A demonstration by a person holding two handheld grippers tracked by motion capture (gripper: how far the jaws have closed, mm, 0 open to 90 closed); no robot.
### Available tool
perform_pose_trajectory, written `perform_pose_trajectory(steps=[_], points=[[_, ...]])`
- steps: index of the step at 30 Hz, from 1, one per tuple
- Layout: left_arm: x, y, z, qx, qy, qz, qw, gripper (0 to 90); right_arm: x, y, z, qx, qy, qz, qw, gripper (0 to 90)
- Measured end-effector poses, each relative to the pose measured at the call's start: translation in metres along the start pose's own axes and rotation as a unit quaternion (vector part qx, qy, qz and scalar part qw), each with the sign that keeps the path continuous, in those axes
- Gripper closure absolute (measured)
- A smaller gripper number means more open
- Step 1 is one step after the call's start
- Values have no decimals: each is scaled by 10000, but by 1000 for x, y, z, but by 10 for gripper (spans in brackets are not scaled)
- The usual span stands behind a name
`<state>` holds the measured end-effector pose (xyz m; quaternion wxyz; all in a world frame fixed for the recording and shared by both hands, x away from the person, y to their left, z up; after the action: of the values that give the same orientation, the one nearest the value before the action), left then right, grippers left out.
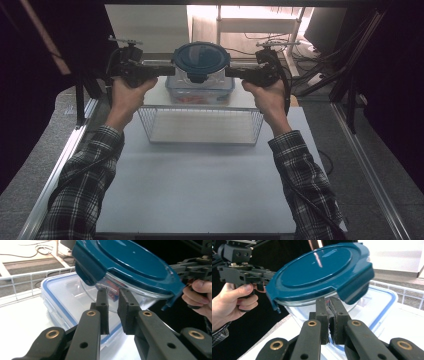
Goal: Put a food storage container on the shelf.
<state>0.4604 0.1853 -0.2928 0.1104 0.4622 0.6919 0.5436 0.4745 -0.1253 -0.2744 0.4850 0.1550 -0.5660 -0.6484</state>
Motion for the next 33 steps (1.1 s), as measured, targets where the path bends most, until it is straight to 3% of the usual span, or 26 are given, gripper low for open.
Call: perform_pose_trajectory(steps=[6, 13, 22, 26, 33], points=[[-4, 1, 3, 129, -14, -65, 9999, 806, -2, 3, -8, -79, -162, -49, 9998, 866], [-2, 0, 2, 73, -21, -35, 10000, 776, -2, 5, -8, -83, -215, -48, 9997, 839], [5, -14, -1, -159, -216, -30, 9996, 546, 4, -2, -7, 15, -234, -53, 9997, 632], [7, -21, -4, -333, -130, 54, 9993, 450, 6, -7, -3, 112, -227, 13, 9997, 533], [6, -37, -9, -441, -106, 75, 9989, 317, 5, -18, 4, 316, -250, 146, 9991, 389]])
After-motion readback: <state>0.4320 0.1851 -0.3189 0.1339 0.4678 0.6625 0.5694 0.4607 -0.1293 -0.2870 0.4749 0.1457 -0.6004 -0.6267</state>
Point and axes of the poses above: each handheld gripper's, and its own axes: x roughly backward along the jaws, y roughly out of its top, z roughly to its left, the point moved 3 cm from there along -x, roughly forward along the jaws, and after that the axes turned 2 degrees about -z, right-handed, at the moved point
